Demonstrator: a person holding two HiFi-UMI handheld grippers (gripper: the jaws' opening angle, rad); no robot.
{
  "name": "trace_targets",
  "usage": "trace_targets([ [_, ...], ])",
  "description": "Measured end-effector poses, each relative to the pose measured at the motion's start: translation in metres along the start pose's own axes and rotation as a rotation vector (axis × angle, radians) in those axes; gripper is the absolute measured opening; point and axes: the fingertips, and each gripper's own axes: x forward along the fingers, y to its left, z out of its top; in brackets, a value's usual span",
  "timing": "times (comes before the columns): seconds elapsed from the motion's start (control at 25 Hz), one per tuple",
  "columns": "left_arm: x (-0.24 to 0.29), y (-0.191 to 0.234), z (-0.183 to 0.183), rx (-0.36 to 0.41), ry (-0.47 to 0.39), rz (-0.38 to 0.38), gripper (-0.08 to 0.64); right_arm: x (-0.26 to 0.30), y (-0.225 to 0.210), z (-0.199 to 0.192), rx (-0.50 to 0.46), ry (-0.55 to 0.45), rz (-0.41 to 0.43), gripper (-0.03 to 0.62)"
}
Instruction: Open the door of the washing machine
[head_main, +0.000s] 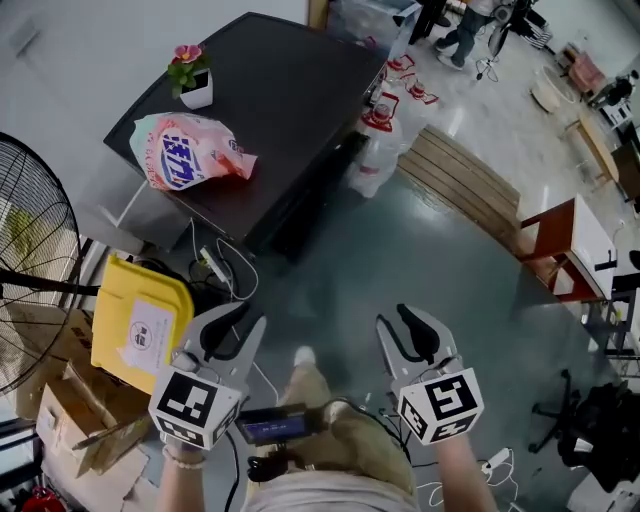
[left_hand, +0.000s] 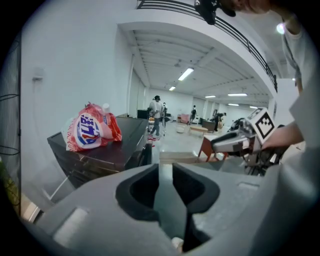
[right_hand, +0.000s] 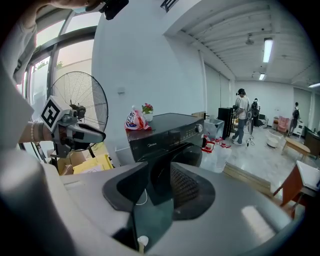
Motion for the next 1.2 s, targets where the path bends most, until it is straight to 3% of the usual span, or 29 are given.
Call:
trace_targets([
  [0.48,0.028,0.02,-0.016,0.017,0.005,0.001,0.081,0.028,-0.004,-0.004,-0.003,0.0,0.002,0.121],
  [1.2,0.105,0.022,-0.051,-0.029,0.008,0.064,0.081,0.078,-0.058,-0.038,-0.034,0.033,0.08,0.121],
])
